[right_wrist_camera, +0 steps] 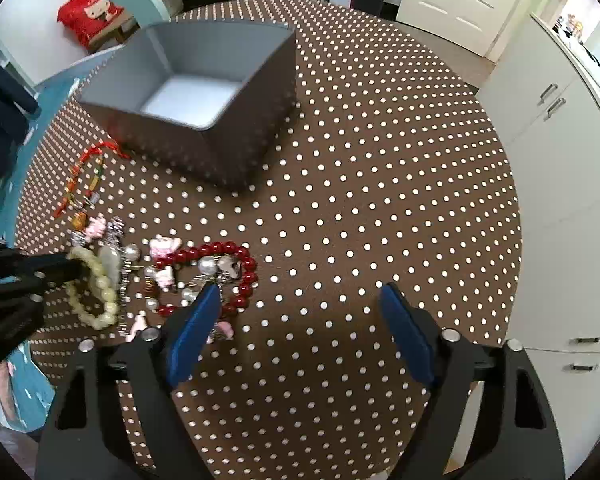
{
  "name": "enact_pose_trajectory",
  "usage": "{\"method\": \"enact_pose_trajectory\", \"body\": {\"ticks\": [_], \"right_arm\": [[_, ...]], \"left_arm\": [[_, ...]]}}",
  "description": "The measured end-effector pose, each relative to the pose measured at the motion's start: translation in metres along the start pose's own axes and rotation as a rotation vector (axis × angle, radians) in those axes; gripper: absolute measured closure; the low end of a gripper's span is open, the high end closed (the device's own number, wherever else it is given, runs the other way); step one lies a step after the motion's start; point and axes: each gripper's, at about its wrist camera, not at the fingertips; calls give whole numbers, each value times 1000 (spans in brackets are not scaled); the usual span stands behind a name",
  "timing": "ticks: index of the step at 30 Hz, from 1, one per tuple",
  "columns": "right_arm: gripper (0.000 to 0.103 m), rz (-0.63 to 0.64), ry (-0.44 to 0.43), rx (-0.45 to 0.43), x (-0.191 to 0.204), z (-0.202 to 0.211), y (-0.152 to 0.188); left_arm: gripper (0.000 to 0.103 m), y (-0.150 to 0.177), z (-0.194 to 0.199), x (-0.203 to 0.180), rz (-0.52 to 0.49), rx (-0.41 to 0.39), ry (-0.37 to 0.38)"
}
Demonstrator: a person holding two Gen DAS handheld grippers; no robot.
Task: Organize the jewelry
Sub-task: 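Grasp the cream bead bracelet with the left gripper while the right grasps the dark red bracelet, then carry both bracelets into the silver box and open both grippers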
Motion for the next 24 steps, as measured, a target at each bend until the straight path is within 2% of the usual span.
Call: {"method": "enact_pose_trajectory", "body": {"ticks": [5,8,11,12,13,14,15,19,22,24], "right_arm": [[27,22,42,19,8,-20,-3],[27,-2,22,23,4,-28,-6],[32,-2,-3,9,2,-31,-5],[41,9,-9,1,-1,-29,-4],[61,29,-15,-13,0,-26,-4],[74,44,-17,-23,4,-24,-4],[94,50,-10,-21,5,-23,-4],[96,-1,-24,-1,-2,-27,-7],[96,-91,-53,47,-15,-33,-14],[96,-166,-72,41,-25,-30,-18]], "left_arm": [[94,-7,7,14,72,-18,22],[94,-14,18,20,103,-49,41],[94,-17,27,26,113,-71,63],[94,-18,34,26,114,-81,74],[94,-19,40,25,113,-89,81],[94,-21,44,26,110,-98,91],[94,-24,50,30,103,-108,104],[94,-30,72,49,60,-138,137],[94,-30,82,50,25,-148,165],[94,-26,86,49,-11,-159,186]]}}
Point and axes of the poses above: each gripper's, at about its wrist camera, not at the fingertips, and z roughly against the way its jaws point, x to its left, y to its underside, and after that the axes turned 12 degrees about y, right-handed
